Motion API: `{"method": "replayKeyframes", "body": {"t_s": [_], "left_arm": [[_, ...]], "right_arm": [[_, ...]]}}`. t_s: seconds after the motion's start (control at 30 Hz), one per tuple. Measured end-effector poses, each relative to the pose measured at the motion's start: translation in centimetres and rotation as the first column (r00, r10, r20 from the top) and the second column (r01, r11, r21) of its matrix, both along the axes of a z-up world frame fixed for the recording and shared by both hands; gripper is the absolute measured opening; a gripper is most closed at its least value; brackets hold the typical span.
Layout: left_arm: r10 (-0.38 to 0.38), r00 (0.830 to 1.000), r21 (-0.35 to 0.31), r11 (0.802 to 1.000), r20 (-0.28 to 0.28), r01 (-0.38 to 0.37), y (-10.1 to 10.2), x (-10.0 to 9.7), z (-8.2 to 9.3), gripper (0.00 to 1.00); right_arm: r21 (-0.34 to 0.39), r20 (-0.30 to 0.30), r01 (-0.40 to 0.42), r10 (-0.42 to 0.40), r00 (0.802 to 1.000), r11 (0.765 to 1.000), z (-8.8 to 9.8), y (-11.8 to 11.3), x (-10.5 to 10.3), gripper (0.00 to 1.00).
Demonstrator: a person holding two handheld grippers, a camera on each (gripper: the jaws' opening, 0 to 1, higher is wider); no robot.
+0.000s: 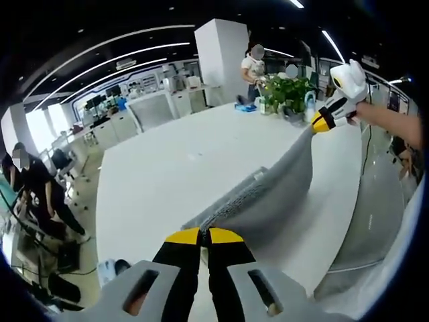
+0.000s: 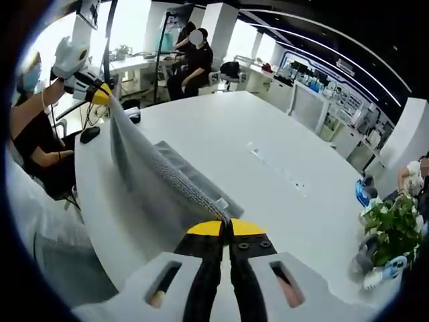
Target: Fold the towel on the table until its edges align and the towel forms a compact rectangular stack.
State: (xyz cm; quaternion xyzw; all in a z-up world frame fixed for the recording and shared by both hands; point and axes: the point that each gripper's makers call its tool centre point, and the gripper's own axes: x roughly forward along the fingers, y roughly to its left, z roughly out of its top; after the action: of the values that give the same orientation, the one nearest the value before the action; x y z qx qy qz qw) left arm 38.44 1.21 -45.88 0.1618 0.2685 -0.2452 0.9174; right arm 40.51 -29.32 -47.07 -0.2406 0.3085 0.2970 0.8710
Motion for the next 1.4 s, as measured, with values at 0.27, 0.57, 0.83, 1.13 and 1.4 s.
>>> {"method": "replayKeyframes", "body": {"t_s": [0.27,0.57,0.83,1.13,1.4], "left_arm": [[0.003,1.0,0.008,1.0,-0.01,-0.003,-0.3,1.7,-0.5,0.03],[-0.002,1.0,0.006,1.0,-0.018,0.002,-0.3,2.4,-0.5,0.03],[-0.019,1.0,-0.01,1.0,-0.014,0.019,-0.7,3.1,-0.9,0.03],[-0.04,0.999,0.0,0.999,-0.007,0.04,-0.7,4.2,-1.6,0.03],[-0.028,0.996,-0.013,1.0,-0.088,0.027,0.0,4.5,-4.2,0.03]], "right_arm": [[-0.019,-0.013,-0.003,0.003,1.0,1.0,-0.7,-0.3,0.6,0.0],[-0.012,-0.011,0.0,0.0,1.0,1.0,-0.7,-0.1,1.3,0.0],[-0.022,-0.011,0.003,-0.003,1.0,1.0,-1.4,-0.5,1.4,0.0],[-0.032,0.012,0.029,-0.029,1.0,0.999,-2.2,-0.5,2.9,0.0],[-0.032,0.016,0.03,-0.03,0.999,0.999,-3.9,0.1,4.1,0.0]]}}
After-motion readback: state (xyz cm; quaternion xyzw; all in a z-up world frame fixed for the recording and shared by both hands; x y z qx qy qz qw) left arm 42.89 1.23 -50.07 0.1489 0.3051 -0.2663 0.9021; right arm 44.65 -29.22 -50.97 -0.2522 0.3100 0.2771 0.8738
